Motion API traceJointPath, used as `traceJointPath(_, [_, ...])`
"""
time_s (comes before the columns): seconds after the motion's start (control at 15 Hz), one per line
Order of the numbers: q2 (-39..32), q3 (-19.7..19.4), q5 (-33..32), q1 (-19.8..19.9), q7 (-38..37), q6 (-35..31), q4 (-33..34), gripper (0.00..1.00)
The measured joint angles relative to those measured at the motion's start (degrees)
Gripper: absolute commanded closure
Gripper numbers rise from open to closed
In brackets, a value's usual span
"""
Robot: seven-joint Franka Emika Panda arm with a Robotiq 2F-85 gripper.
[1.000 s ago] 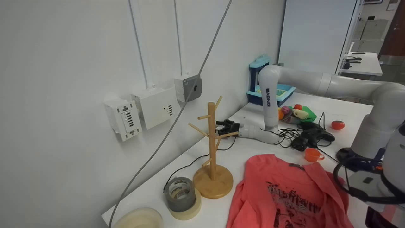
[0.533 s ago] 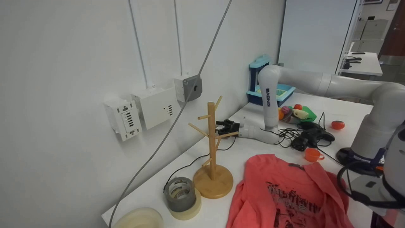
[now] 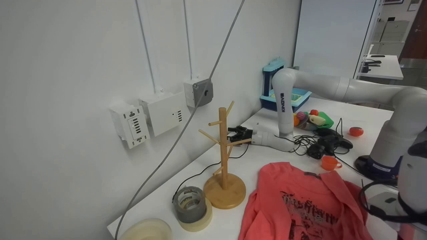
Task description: Unfold the peach shirt
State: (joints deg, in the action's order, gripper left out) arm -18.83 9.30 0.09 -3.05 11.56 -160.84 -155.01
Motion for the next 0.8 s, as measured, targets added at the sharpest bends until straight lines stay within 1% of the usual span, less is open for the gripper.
traceJointPath(0.2, [-2.5, 1.6, 4.4, 1.8, 0.0, 0.8, 2.3, 0.28])
traceJointPath(0.4, [-4.8, 2.5, 7.2, 4.1, 0.0, 1.5, 5.6, 0.28])
traceJointPath(0.6, [-6.7, 2.6, 8.1, 5.5, 0.0, 1.9, 8.2, 0.28])
traceJointPath(0.8, [-7.6, 2.6, 8.2, 6.6, 0.0, 3.0, 9.0, 0.28])
